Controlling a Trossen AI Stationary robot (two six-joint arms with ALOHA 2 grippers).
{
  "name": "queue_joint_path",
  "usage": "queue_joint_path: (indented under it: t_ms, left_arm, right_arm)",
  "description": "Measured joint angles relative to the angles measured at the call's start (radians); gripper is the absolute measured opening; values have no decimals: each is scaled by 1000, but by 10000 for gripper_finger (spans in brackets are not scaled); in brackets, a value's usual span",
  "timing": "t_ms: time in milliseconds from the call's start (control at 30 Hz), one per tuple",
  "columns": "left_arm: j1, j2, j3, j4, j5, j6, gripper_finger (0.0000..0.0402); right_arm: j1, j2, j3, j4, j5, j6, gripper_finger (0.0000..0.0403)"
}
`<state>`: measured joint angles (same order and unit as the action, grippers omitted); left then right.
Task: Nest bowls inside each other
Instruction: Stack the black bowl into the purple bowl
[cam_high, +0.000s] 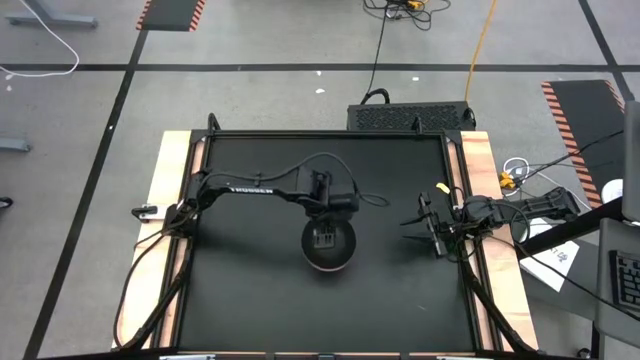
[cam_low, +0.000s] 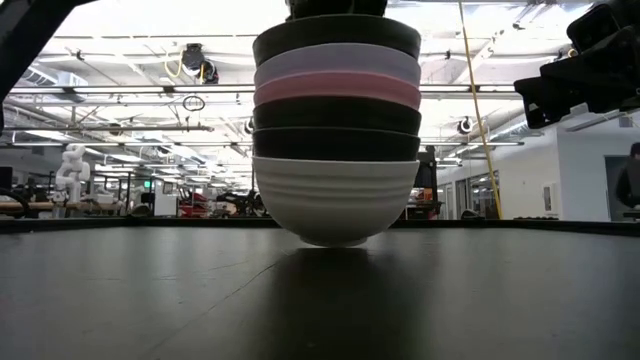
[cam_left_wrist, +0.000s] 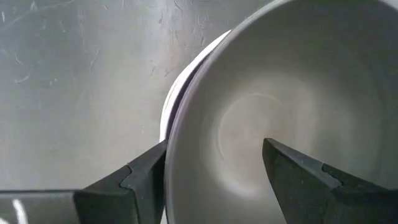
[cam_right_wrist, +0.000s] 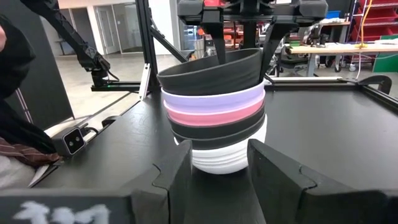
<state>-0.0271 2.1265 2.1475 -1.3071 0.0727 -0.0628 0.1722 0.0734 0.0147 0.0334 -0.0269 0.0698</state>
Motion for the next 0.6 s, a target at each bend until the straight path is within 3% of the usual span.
queue_joint_path:
  t_ms: [600]
  left_arm:
    - [65, -2, -29, 2, 28, 39, 251]
  right_arm:
    - [0, 0, 0, -4, 0, 13, 146]
